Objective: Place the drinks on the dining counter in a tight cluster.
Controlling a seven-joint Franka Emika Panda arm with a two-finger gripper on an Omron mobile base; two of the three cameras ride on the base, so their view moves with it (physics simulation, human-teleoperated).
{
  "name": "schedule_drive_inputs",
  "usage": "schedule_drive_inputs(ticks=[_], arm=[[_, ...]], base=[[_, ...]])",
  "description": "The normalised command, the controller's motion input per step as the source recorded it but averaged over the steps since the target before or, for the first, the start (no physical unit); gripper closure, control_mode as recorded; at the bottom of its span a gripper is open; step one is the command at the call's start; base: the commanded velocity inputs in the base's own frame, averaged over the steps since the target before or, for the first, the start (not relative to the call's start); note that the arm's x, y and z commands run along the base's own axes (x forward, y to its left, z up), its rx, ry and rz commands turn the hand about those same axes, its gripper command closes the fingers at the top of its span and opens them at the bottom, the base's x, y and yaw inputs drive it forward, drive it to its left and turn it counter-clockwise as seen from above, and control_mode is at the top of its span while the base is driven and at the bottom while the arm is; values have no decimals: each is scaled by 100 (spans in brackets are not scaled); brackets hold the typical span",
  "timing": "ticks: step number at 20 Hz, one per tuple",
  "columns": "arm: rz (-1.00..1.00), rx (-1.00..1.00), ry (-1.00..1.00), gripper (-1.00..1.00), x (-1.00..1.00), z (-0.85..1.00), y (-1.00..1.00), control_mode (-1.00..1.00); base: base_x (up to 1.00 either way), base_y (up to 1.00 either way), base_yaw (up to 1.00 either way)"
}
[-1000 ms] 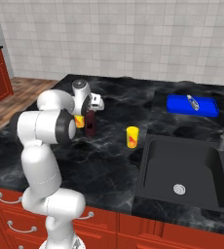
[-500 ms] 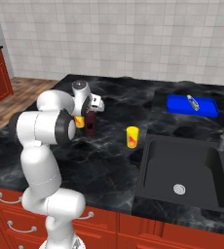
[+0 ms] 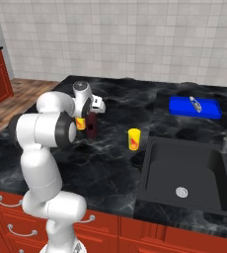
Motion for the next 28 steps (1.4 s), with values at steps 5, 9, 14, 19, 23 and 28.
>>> schedule_drive_inputs(ticks=[5,9,14,19,23,28], arm=[[0,0,-3,-100,-6,15,1,-100],[0,0,-2,-100,-23,18,0,-100],[-1,0,0,-100,-35,15,0,-100],[-4,0,0,-100,-47,4,0,-100],[-4,0,0,-100,-35,2,-1,-100],[-3,0,0,-100,-49,6,-3,-100]], base=[[0,0,0],[0,0,0],[0,0,0],[0,0,0],[0,0,0],[0,0,0]])
